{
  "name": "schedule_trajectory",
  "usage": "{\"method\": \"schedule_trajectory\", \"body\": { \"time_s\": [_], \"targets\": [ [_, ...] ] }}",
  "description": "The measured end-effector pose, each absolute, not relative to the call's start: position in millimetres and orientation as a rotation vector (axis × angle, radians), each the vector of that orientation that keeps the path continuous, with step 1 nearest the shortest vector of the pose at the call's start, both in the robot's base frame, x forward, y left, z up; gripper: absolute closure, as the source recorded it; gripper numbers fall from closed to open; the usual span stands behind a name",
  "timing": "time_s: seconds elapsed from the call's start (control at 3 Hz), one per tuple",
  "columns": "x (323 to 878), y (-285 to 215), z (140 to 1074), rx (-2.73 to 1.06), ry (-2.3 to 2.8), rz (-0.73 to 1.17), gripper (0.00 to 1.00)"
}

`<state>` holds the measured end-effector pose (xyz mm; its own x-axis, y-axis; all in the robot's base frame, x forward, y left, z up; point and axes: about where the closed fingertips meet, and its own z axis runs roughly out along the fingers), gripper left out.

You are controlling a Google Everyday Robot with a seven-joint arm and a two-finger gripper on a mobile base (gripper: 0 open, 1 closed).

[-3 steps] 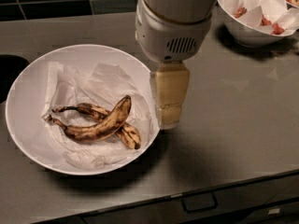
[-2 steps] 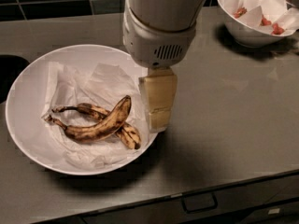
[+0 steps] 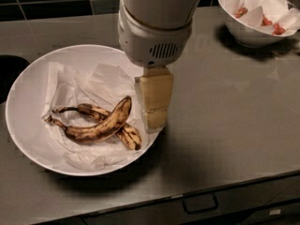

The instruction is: Pick banana from white bowl

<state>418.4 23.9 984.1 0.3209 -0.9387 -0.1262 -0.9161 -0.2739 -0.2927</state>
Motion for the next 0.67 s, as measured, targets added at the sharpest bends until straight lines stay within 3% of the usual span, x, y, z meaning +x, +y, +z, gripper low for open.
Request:
{"method": "schedule_trajectory", "body": {
  "time_s": [0.67],
  "targets": [
    [421, 45, 975, -2.326, 1.645, -0.08, 0.0]
  ]
}}
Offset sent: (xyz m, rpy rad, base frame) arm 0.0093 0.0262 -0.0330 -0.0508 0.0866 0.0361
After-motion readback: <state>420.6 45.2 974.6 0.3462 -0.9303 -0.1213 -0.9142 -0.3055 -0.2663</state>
